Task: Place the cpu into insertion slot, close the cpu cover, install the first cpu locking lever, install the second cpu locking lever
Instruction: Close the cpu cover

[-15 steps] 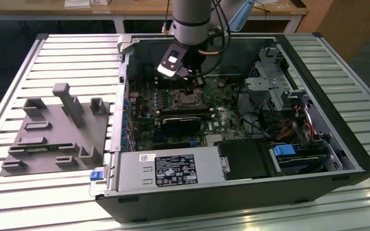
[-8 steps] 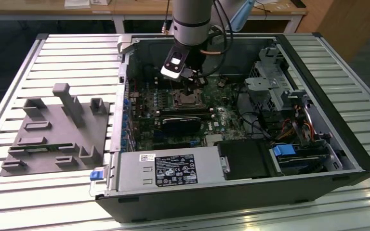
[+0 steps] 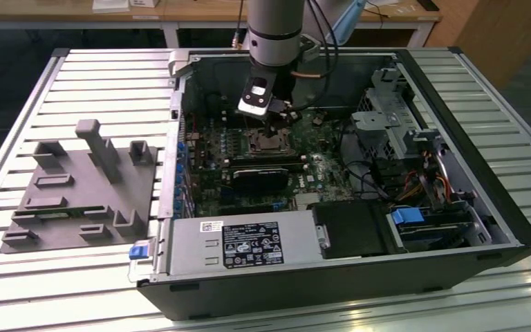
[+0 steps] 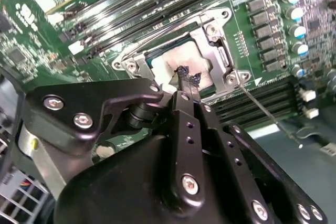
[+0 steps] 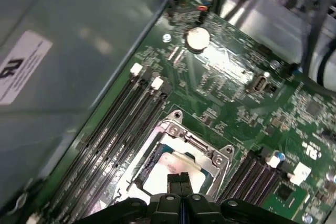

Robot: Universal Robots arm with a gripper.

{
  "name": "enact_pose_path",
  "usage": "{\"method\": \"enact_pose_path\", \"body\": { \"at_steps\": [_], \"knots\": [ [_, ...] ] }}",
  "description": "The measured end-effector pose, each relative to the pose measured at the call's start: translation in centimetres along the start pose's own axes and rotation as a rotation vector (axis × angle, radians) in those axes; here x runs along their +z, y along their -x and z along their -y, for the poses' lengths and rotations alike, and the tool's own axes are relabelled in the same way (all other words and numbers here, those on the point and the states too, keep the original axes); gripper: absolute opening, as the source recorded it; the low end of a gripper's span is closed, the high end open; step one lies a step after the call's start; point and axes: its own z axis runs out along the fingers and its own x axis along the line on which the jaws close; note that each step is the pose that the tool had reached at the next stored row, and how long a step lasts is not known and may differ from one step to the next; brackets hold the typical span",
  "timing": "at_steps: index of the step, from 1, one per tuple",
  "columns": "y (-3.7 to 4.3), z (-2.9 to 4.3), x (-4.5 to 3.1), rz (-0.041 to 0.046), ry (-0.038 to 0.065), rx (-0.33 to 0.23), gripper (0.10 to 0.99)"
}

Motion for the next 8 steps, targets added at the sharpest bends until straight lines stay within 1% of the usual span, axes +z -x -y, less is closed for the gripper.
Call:
{"method": "enact_pose_path", "body": {
  "at_steps": [8],
  "knots": [
    [0.0, 0.01, 0.14, -0.0064, 0.002, -0.145, 0.102]
  ]
}}
